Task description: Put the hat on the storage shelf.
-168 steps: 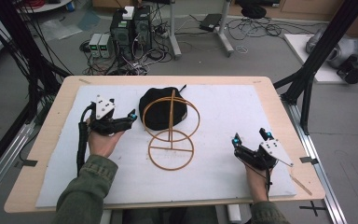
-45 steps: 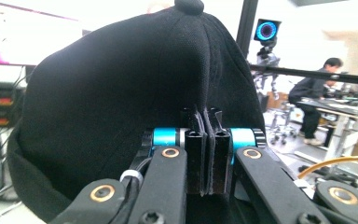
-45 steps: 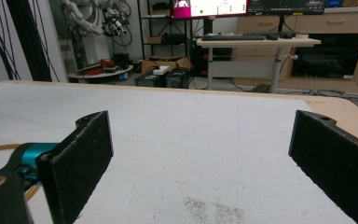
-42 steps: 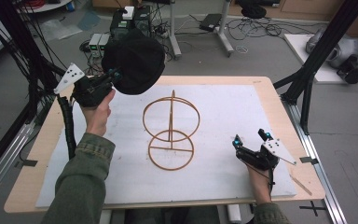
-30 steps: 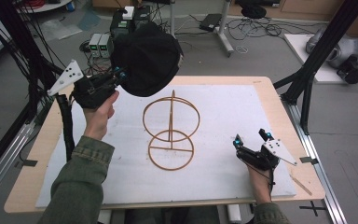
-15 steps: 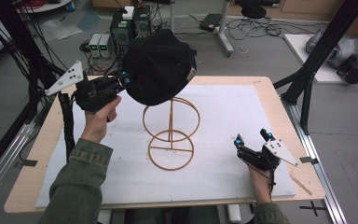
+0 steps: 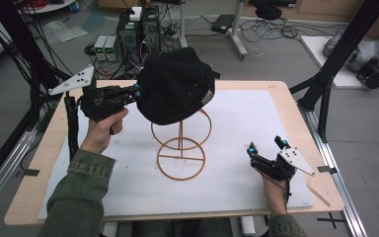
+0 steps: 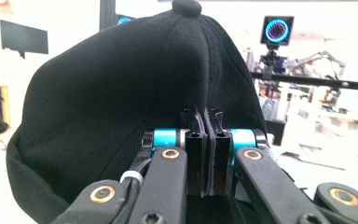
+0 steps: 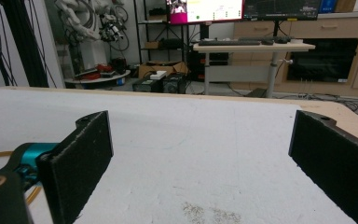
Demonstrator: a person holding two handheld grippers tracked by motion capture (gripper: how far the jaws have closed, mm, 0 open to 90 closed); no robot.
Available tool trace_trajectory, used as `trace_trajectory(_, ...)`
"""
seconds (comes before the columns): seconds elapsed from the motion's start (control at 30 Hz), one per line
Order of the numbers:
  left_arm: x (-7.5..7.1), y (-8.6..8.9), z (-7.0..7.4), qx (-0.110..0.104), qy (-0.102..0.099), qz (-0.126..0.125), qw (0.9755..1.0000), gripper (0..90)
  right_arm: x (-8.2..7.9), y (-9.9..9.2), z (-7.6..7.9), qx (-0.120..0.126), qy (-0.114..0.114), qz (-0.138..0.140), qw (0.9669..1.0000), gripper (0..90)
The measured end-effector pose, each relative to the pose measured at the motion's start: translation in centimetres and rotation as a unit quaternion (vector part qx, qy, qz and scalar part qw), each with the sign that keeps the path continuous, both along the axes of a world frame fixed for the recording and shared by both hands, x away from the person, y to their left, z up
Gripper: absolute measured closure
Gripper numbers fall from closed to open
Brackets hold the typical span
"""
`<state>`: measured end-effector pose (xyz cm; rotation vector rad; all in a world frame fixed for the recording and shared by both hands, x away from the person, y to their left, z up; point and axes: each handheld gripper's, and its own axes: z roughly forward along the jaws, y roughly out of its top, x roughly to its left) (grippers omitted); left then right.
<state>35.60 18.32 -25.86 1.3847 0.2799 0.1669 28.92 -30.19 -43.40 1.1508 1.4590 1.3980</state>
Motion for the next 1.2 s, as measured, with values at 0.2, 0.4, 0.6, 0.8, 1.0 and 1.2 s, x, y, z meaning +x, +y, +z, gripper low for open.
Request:
trace_trajectory(0.2,0.0,-0.6,-0.4,0.057,0.028,-0.015,0.9979,88.1,0.0,0.0,0.0,0.002,0.001,0.0,1.0,5.3)
trace_trajectory(0.4,-0.1,-1.4,-0.7,0.083,0.032,-0.022,0.9958,88.0,0.0,0.0,0.0,0.001,0.001,0.002,1.0,5.3)
trace_trajectory(0.6,-0.1,-1.5,-1.3,0.083,0.036,-0.025,0.9956,88.0,0.0,0.0,0.0,0.0,0.001,0.004,1.0,5.3)
trace_trajectory(0.8,-0.4,-1.6,-1.7,0.081,0.031,-0.024,0.9959,88.0,-0.1,-0.1,0.0,0.003,0.003,0.004,1.0,5.3)
trace_trajectory(1.0,-0.6,-1.3,-2.8,0.072,0.035,-0.024,0.9965,88.0,-0.1,-0.1,0.0,0.002,0.003,0.003,1.0,5.3)
trace_trajectory(1.2,-0.8,-1.2,-3.3,0.075,0.039,-0.03,0.996,87.9,-0.1,0.0,0.0,0.002,0.005,0.005,1.0,5.3)
